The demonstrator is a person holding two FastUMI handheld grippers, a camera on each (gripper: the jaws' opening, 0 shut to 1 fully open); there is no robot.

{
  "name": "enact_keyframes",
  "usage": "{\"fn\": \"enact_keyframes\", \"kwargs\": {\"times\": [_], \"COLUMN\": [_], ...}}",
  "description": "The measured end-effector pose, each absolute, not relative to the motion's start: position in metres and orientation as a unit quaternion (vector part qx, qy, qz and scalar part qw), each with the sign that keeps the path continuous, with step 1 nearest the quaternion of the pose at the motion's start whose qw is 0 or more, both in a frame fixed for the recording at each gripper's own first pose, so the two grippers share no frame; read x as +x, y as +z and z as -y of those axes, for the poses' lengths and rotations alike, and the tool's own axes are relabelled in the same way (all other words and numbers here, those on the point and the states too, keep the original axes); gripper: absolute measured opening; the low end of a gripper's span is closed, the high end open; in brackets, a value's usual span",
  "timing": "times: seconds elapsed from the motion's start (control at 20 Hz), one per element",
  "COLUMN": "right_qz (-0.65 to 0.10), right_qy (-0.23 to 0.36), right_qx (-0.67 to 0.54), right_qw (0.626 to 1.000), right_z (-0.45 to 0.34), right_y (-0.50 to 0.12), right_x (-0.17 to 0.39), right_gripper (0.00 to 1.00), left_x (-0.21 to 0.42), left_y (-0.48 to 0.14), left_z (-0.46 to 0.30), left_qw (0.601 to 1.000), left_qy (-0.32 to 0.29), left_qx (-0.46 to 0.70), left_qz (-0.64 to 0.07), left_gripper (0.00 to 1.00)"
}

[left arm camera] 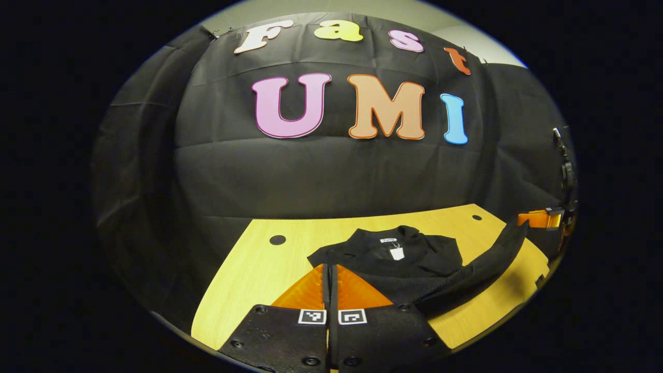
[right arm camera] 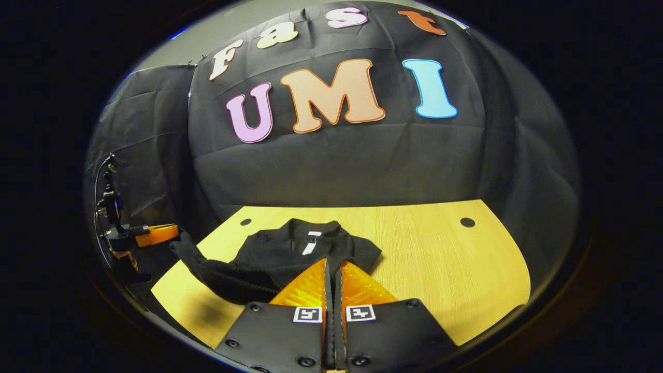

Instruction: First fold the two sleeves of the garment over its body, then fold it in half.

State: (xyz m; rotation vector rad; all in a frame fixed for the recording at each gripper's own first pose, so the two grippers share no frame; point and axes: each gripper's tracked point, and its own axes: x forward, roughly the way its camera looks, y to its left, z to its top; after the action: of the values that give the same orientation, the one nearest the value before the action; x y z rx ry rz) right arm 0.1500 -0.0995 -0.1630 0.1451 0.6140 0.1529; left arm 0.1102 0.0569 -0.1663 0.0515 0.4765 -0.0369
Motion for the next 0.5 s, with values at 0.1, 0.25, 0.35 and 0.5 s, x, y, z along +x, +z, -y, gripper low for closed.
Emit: {"fn": "enact_keyframes", "kwargs": {"times": [0.1, 0.25, 0.35, 0.5], "right_qz": [-0.294, -0.288, -0.285, -0.289], "right_qy": [0.085, 0.103, 0.114, 0.114], "right_qx": [0.073, 0.071, 0.072, 0.085], "right_qw": [0.949, 0.949, 0.949, 0.947], "right_z": [0.096, 0.092, 0.091, 0.090], "right_y": [-0.161, -0.167, -0.174, -0.182], "right_x": [0.168, 0.196, 0.215, 0.238], "right_gripper": [0.02, 0.02, 0.02, 0.02], "left_x": [0.122, 0.137, 0.148, 0.160], "left_y": [-0.176, -0.196, -0.206, -0.217], "left_z": [-0.054, -0.048, -0.045, -0.037], "left_qw": [0.970, 0.967, 0.966, 0.966], "left_qy": [-0.012, -0.003, 0.006, 0.003], "left_qx": [0.027, 0.026, 0.024, 0.014], "left_qz": [-0.241, -0.255, -0.259, -0.260], "left_gripper": [0.00, 0.00, 0.00, 0.00]}}
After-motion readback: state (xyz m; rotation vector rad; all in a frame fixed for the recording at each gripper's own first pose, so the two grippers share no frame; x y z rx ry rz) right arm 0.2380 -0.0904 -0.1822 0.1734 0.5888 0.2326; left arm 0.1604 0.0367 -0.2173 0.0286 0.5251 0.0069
